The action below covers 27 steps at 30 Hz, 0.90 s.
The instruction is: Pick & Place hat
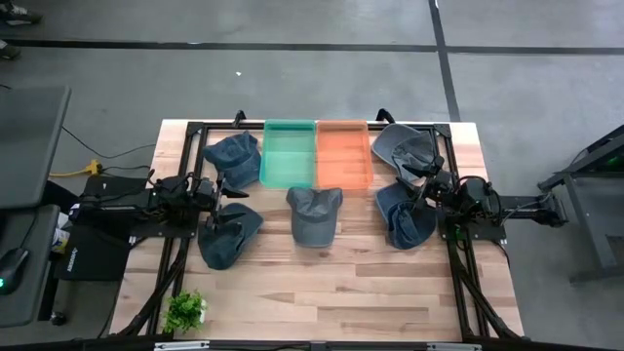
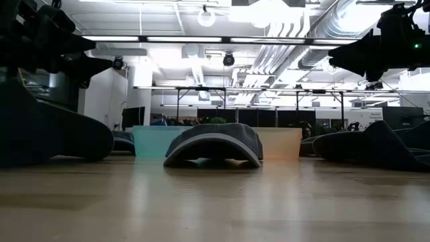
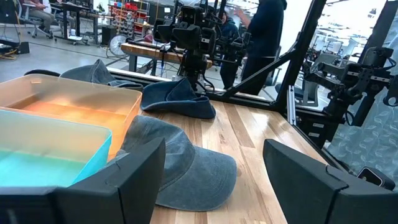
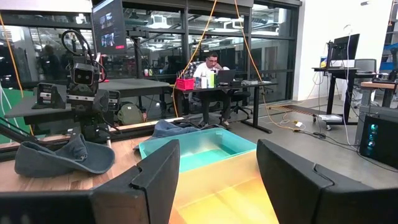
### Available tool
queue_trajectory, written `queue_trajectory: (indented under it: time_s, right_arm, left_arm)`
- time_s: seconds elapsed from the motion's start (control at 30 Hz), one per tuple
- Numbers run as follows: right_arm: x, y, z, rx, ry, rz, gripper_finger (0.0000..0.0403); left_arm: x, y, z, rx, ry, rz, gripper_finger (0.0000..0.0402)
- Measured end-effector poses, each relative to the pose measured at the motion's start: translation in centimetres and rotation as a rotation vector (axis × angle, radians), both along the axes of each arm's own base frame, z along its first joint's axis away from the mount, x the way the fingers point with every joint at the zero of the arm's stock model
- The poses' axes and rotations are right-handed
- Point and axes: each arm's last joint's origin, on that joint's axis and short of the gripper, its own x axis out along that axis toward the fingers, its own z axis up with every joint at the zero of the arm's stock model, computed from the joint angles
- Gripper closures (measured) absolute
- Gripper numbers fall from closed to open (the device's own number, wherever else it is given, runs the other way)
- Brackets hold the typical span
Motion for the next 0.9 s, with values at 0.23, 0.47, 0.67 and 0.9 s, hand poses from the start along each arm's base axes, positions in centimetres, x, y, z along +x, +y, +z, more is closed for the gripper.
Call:
queue_trajectory:
  time_s: [0.23, 0.47, 0.67, 0.9]
  right_arm:
    - [0.0, 0.0, 0.0, 0.0, 0.0, 0.0, 0.0194]
    - [0.0, 0.0, 0.0, 0.0, 0.0, 0.0, 0.0194]
    - [-0.01, -0.03, 0.0, -0.156, 0.083, -0.035, 0.0194]
    - [0.0, 0.0, 0.0, -0.152, 0.078, -0.021, 0.0194]
  left_arm:
    - [0.0, 0.0, 0.0, 0.0, 0.0, 0.001, 0.0133]
    - [0.0, 0.0, 0.0, 0.0, 0.0, 0.0, 0.0133]
    - [0.0, 0.0, -0.01, 0.0, 0.0, 0.0, 0.0133]
    - [0.0, 0.0, 0.0, 0.0, 0.0, 0.0, 0.0133]
